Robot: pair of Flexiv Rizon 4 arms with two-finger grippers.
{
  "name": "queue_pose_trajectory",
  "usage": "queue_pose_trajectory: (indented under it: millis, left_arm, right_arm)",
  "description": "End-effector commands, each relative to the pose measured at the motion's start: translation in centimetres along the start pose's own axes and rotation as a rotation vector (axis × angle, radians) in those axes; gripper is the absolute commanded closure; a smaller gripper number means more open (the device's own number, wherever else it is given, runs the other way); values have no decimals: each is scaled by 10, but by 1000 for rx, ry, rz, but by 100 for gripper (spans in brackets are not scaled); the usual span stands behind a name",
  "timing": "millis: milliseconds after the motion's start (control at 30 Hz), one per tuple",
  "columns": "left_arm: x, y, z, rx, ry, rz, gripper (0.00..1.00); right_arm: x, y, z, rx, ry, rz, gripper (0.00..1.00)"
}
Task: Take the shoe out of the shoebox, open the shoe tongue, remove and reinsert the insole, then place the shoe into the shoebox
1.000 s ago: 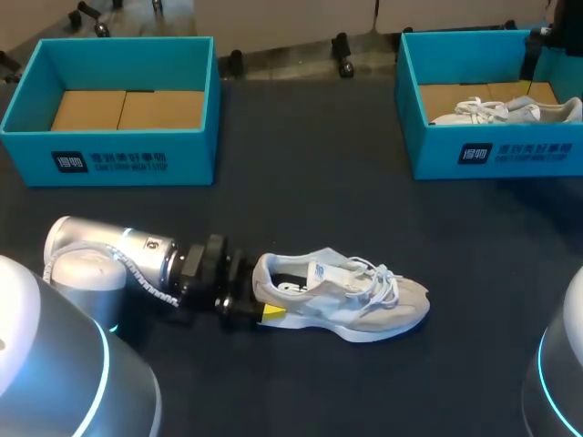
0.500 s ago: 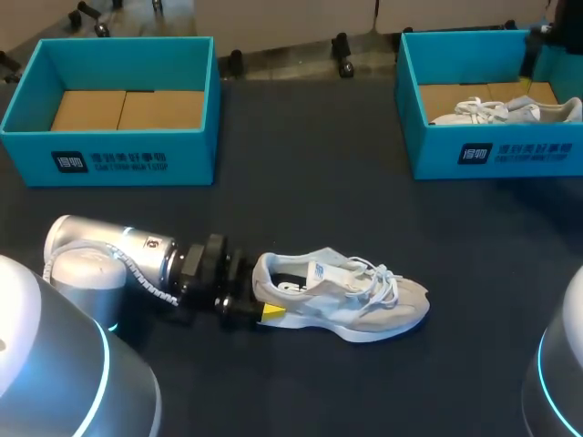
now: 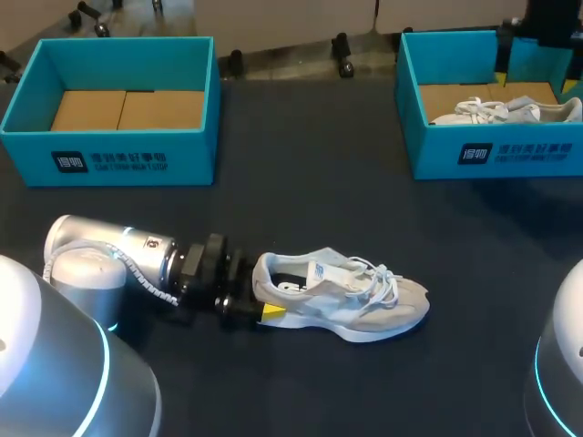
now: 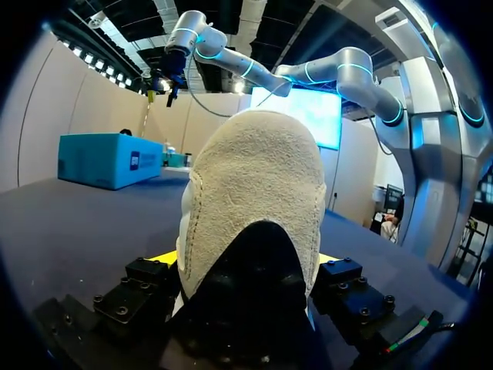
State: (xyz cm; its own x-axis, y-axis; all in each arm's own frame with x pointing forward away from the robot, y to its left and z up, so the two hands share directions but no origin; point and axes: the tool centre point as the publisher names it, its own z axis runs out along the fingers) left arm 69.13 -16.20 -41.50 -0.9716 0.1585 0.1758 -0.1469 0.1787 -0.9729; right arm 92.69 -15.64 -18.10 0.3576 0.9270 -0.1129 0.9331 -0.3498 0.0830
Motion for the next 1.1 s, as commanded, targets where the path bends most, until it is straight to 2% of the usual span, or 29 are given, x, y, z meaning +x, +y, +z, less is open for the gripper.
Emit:
queue_pose_trajectory:
  millis: [33, 733, 867, 1100]
  left_arm:
    - [-1, 1, -1, -1, -1, 0, 100]
    - [-1, 1, -1, -1, -1, 0, 100]
    - [-1, 1, -1, -1, -1, 0, 100]
    - [-1, 1, -1, -1, -1, 0, 100]
  right_arm:
    - [8, -2, -6, -4, -9, -10, 0]
    - [9, -3, -7, -3, -3, -15, 0]
    - [29, -9, -10, 7, -26, 28, 0]
    - [73, -33, -10, 2, 14, -4, 0]
